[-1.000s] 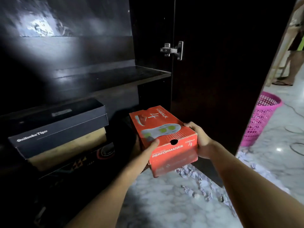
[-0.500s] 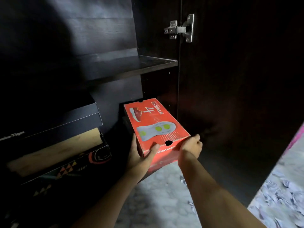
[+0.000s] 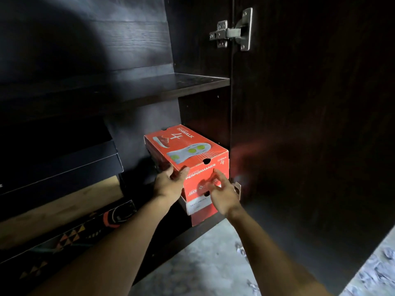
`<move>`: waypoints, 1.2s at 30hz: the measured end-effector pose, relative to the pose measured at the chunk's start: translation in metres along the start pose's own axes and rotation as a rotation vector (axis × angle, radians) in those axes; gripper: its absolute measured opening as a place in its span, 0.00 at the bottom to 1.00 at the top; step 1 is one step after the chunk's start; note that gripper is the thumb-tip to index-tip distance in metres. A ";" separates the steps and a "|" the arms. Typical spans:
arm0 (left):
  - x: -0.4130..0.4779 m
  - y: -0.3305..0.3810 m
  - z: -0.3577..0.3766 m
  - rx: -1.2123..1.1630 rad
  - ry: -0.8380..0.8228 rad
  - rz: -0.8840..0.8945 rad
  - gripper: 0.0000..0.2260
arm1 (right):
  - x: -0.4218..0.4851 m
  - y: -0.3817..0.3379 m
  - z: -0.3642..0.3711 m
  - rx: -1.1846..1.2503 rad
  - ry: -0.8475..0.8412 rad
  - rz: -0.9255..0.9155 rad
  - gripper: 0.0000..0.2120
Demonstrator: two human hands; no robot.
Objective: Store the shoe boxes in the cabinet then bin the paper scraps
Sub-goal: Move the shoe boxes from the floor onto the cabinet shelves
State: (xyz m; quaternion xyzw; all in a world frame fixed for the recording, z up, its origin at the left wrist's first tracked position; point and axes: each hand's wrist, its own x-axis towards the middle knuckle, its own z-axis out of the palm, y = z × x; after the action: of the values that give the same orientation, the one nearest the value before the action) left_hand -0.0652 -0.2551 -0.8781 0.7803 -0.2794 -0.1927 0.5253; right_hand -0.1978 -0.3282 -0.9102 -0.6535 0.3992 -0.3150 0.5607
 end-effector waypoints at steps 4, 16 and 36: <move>0.001 -0.003 0.002 -0.067 -0.012 -0.040 0.31 | 0.005 0.008 0.003 -0.036 0.003 -0.025 0.27; -0.052 0.056 0.000 0.244 -0.071 0.084 0.24 | -0.051 -0.012 -0.036 -0.246 0.224 0.057 0.14; -0.391 0.094 0.135 0.229 -1.127 0.511 0.06 | -0.458 0.055 -0.235 -0.319 1.160 0.327 0.11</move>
State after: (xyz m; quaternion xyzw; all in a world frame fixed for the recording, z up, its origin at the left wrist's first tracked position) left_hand -0.4681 -0.1293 -0.8389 0.5190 -0.7098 -0.4115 0.2399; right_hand -0.6306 -0.0437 -0.9075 -0.3821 0.7759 -0.4651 0.1890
